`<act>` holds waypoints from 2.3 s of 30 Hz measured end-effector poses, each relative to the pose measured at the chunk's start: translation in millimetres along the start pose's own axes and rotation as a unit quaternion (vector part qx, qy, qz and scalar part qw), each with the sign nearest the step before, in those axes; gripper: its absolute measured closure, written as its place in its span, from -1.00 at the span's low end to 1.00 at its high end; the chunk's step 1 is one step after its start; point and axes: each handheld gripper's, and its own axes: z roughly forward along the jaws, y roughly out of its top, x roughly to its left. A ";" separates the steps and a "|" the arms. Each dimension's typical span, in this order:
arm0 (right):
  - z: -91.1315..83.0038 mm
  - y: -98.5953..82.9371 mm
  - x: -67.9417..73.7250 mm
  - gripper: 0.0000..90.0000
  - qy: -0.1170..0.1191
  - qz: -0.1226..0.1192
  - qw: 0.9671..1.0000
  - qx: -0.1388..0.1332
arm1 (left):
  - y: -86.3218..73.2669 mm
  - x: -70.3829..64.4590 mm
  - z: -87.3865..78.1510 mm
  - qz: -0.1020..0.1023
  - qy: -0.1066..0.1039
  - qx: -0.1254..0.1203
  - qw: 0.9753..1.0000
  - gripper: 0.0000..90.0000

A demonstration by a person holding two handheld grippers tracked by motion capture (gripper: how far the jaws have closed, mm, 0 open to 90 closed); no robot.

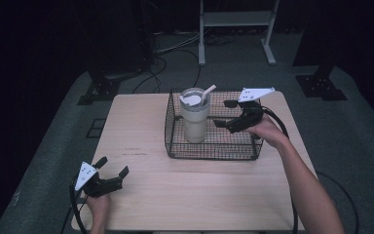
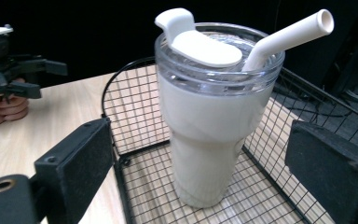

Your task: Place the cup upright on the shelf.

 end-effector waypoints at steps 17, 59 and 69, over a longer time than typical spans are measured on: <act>-29.2 -5.0 15.2 -0.85 0.001 -0.006 1.000 -0.006 | 0.1 -1.0 0.5 0.004 0.001 0.002 1.000 -1.00; -67.2 -65.5 44.0 -0.84 0.010 0.021 1.000 -0.013 | 0.1 -2.5 1.3 0.012 0.002 0.006 1.000 -1.00; -76.7 -84.4 48.5 -0.84 0.003 0.031 0.999 -0.013 | 0.1 -2.5 1.4 0.013 0.002 0.006 1.000 -1.00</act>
